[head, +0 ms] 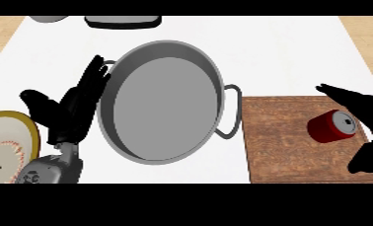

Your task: Pick the can from the cutting board and place it in the pot

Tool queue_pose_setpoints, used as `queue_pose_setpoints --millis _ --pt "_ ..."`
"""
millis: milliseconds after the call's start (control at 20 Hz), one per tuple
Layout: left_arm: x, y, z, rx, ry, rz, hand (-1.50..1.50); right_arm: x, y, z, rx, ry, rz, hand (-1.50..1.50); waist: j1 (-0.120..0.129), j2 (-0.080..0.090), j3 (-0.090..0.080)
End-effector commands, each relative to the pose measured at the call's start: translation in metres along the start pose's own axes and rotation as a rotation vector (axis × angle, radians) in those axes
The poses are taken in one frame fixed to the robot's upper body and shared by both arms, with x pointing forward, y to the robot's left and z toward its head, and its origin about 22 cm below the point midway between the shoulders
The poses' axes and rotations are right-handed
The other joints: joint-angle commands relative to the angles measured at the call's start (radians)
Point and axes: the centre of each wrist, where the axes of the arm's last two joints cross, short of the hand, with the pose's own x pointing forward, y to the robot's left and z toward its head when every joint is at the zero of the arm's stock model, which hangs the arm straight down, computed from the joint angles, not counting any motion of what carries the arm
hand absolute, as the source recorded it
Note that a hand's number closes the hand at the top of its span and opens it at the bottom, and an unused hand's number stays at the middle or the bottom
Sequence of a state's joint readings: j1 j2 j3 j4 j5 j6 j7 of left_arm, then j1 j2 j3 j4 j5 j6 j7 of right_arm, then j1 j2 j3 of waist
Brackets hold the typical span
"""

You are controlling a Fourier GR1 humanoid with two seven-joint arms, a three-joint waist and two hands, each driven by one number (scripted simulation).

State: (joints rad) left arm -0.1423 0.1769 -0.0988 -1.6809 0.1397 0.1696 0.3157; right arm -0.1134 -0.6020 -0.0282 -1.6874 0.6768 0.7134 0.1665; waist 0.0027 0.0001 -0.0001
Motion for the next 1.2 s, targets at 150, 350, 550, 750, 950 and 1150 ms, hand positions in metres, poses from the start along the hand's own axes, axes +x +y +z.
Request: queue_pose_setpoints --millis 150,350,550,750,950,1150 --pt "-0.005 0.017 0.002 0.010 0.012 0.000 0.00 -0.002 0.006 -0.007 0.044 0.031 0.037 -1.50 -0.002 0.000 0.000" --pt "0.005 0.010 0.002 0.007 0.015 -0.003 0.00 -0.004 0.011 -0.037 0.048 0.038 0.047 -1.50 0.003 0.001 0.000" --pt "-0.009 -0.002 -0.008 0.004 0.012 0.011 0.00 0.002 0.031 -0.028 0.054 -0.082 0.003 1.50 -0.005 0.001 0.000" --pt "-0.003 0.003 -0.006 0.004 0.003 0.004 0.00 -0.011 0.021 -0.023 -0.035 -0.128 0.005 1.50 -0.004 0.000 0.000" --pt "-0.018 -0.004 0.002 -0.001 0.011 0.002 0.00 -0.010 0.022 -0.022 -0.049 -0.156 0.009 1.50 -0.004 0.000 0.000" --pt "0.018 0.007 0.008 0.003 0.005 0.000 0.00 -0.013 0.015 -0.027 -0.063 -0.156 -0.001 1.50 -0.001 -0.001 0.000"
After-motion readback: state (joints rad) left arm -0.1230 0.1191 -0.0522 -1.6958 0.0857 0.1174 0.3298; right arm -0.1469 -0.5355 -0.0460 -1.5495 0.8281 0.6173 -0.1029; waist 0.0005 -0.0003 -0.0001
